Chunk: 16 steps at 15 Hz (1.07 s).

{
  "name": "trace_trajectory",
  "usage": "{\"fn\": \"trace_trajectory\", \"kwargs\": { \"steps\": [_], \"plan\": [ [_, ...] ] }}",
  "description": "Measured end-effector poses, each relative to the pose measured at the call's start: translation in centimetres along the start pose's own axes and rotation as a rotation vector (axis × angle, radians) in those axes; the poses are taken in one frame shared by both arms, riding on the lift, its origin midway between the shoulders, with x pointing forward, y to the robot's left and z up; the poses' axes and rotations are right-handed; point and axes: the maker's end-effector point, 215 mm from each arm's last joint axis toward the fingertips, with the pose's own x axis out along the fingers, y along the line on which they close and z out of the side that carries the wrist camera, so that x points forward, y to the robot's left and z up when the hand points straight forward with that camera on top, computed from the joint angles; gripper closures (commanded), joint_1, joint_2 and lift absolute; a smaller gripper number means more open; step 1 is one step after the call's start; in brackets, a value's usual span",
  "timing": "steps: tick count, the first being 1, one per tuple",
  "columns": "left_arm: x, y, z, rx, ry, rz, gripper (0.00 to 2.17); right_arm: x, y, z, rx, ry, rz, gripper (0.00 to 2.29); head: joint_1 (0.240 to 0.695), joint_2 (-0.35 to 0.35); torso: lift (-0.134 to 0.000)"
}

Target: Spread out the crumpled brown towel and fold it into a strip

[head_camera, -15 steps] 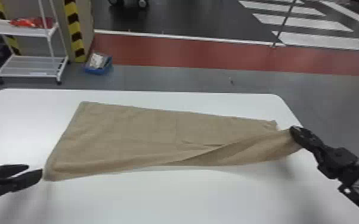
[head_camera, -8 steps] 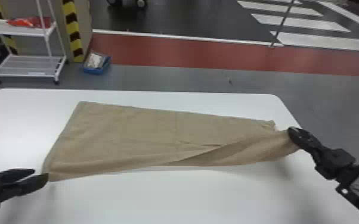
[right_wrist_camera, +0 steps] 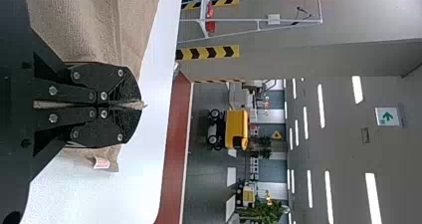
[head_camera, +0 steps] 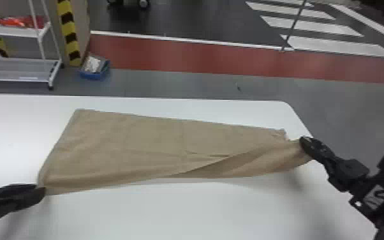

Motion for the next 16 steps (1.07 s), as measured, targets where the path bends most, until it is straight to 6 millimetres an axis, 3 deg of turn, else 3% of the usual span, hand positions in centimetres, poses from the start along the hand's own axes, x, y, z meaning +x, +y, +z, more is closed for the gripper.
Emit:
{"fn": "trace_trajectory", "kwargs": {
  "steps": [2, 6, 9, 13, 16],
  "plan": [
    [-0.4, 0.0, 0.5, 0.002, -0.012, 0.002, 1.88, 0.0, 0.0, 0.1, -0.001, -0.003, 0.0, 1.89, 0.695, -0.215, -0.123],
    [-1.7, -0.7, 1.5, 0.019, -0.036, 0.003, 1.89, -0.3, -0.3, 0.4, -0.003, -0.01, -0.007, 1.89, 0.695, -0.221, -0.123],
    [-3.7, -1.5, 1.9, 0.002, -0.043, 0.005, 1.89, -1.4, 0.1, 1.0, -0.021, -0.017, -0.006, 1.89, 0.695, -0.228, -0.123],
    [-6.6, -2.9, 1.0, -0.046, 0.004, 0.019, 1.88, -3.9, 1.3, 0.2, -0.038, 0.001, 0.013, 1.89, 0.695, -0.237, -0.123],
    [-8.7, -3.8, 1.3, -0.067, 0.023, 0.031, 1.88, -4.7, -0.4, 0.8, -0.027, -0.009, -0.016, 1.89, 0.695, -0.259, -0.123]
  ]
}}
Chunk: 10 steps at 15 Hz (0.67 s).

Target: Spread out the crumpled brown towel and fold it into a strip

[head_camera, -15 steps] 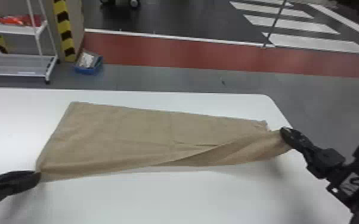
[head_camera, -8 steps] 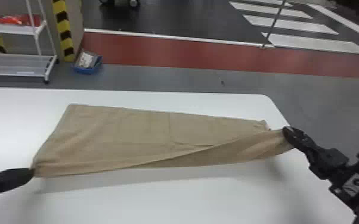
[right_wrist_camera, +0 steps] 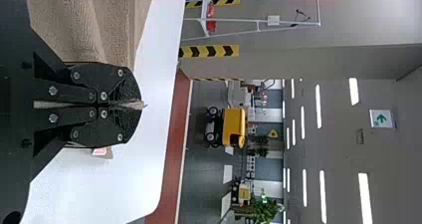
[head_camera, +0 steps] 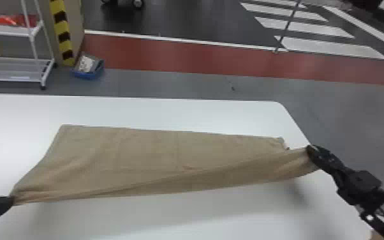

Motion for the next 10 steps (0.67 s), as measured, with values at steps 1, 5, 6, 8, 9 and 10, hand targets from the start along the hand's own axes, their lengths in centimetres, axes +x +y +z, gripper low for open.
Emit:
{"fn": "trace_trajectory", "kwargs": {
  "steps": [1, 5, 6, 8, 9, 10],
  "plan": [
    [-0.7, -0.1, 0.2, -0.004, 0.007, 0.016, 1.88, 0.3, -1.0, 0.5, 0.004, -0.006, -0.011, 1.89, 0.695, -0.274, -0.123],
    [-2.1, -0.5, -0.3, -0.02, 0.048, 0.048, 1.88, 3.5, -2.0, 1.3, 0.021, 0.004, 0.002, 1.89, 0.695, -0.274, -0.123],
    [-2.1, -0.3, -0.4, -0.021, 0.052, 0.058, 1.88, 4.5, -1.7, 1.4, 0.022, 0.008, 0.012, 1.89, 0.695, -0.255, -0.123],
    [-1.7, 0.6, 0.3, -0.019, 0.041, 0.094, 1.88, 7.7, -1.0, 2.3, 0.012, 0.011, 0.037, 1.89, 0.695, -0.224, -0.123],
    [-1.1, 1.2, 1.1, -0.02, 0.029, 0.104, 1.88, 9.4, -0.8, 2.9, 0.01, 0.014, 0.049, 1.89, 0.695, -0.209, -0.123],
    [-0.2, 1.9, 2.4, -0.02, 0.012, 0.114, 1.88, 11.5, -0.6, 3.6, 0.01, 0.019, 0.061, 1.89, 0.695, -0.192, -0.123]
  ]
}}
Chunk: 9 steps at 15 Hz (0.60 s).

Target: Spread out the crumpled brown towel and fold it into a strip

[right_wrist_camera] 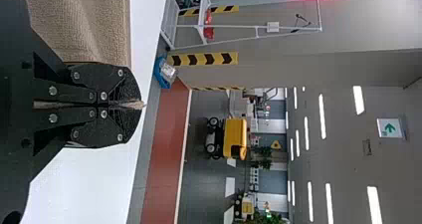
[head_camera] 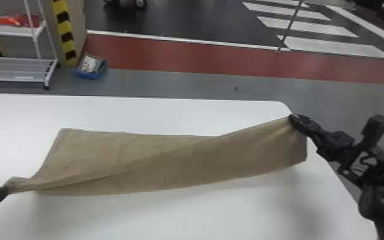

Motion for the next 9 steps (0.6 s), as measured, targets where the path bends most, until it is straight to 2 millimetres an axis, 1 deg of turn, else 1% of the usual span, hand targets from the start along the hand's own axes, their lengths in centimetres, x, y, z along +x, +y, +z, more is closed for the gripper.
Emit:
{"fn": "trace_trajectory", "kwargs": {
  "steps": [1, 2, 4, 5, 6, 7, 8, 9],
  "plan": [
    [1.0, 0.6, 1.5, 0.002, -0.022, 0.01, 1.88, 1.8, 0.1, 0.8, 0.0, 0.002, 0.011, 1.89, 0.695, -0.162, -0.123],
    [2.2, 1.3, 3.6, 0.009, -0.052, 0.026, 1.88, 3.8, 0.2, 1.9, -0.003, 0.002, 0.023, 1.89, 0.695, -0.149, -0.123],
    [4.8, 2.5, 8.5, 0.026, -0.121, 0.054, 1.88, 7.6, 1.0, 4.4, -0.009, -0.005, 0.053, 1.89, 0.695, -0.121, -0.123],
    [5.9, 3.0, 10.7, 0.034, -0.154, 0.068, 1.88, 9.0, 1.1, 5.4, -0.007, -0.011, 0.058, 1.89, 0.672, -0.109, -0.123],
    [7.1, 3.5, 13.4, 0.043, -0.19, 0.081, 1.88, 10.6, 1.2, 6.6, -0.005, -0.018, 0.062, 1.89, 0.623, -0.093, -0.123],
    [8.1, 3.8, 16.1, 0.052, -0.223, 0.094, 1.88, 12.1, 1.4, 8.0, -0.011, -0.031, 0.068, 1.89, 0.596, -0.086, -0.123],
    [8.8, 4.1, 18.4, 0.059, -0.246, 0.106, 1.88, 13.3, 1.5, 9.4, -0.027, -0.048, 0.07, 1.89, 0.575, -0.08, -0.123],
    [9.4, 4.3, 21.0, 0.065, -0.27, 0.114, 1.88, 14.6, 1.5, 11.1, -0.052, -0.069, 0.07, 1.89, 0.53, -0.071, -0.123]
  ]
}}
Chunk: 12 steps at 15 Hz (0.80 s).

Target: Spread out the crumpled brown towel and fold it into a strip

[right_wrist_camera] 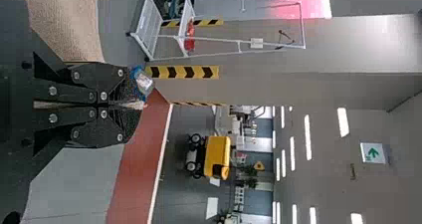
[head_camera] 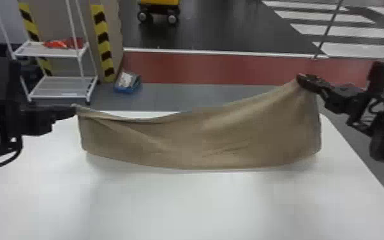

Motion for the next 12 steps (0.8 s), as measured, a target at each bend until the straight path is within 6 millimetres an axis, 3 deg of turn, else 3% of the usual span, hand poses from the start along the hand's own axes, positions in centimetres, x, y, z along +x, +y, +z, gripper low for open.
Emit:
{"fn": "trace_trajectory", "kwargs": {
  "steps": [1, 2, 5, 6, 7, 8, 9, 12],
  "plan": [
    [0.9, 0.2, 2.2, 0.005, -0.023, 0.005, 1.88, 1.0, -0.3, 1.7, -0.018, -0.021, -0.001, 1.89, 0.53, -0.071, -0.123],
    [1.3, 0.5, 4.1, 0.01, -0.043, 0.012, 1.88, 1.6, -0.8, 3.4, -0.026, -0.045, -0.012, 1.89, 0.48, -0.067, -0.123],
    [2.0, 1.4, 10.7, 0.019, -0.143, 0.025, 1.88, 2.3, -3.5, 10.0, -0.044, -0.184, -0.084, 1.89, 0.4, -0.074, -0.123],
    [2.2, 1.7, 12.3, 0.02, -0.169, 0.027, 1.88, 2.4, -3.6, 11.5, -0.048, -0.218, -0.082, 1.89, 0.362, -0.072, -0.123],
    [2.3, 1.9, 12.9, 0.02, -0.186, 0.027, 1.88, 2.7, -2.8, 11.7, -0.05, -0.227, -0.058, 1.89, 0.357, -0.066, -0.123],
    [2.4, 1.9, 12.4, 0.016, -0.186, 0.022, 1.88, 2.8, -2.0, 11.0, -0.051, -0.218, -0.031, 1.89, 0.363, -0.06, -0.123],
    [2.7, 1.6, 10.2, 0.014, -0.166, 0.015, 1.88, 2.6, -1.0, 9.0, -0.048, -0.192, 0.002, 1.89, 0.386, -0.057, -0.123],
    [2.1, -0.6, 1.1, 0.027, -0.079, -0.013, 1.88, -0.3, 0.8, 0.7, -0.016, -0.094, 0.072, 1.89, 0.487, -0.068, -0.123]
  ]
}}
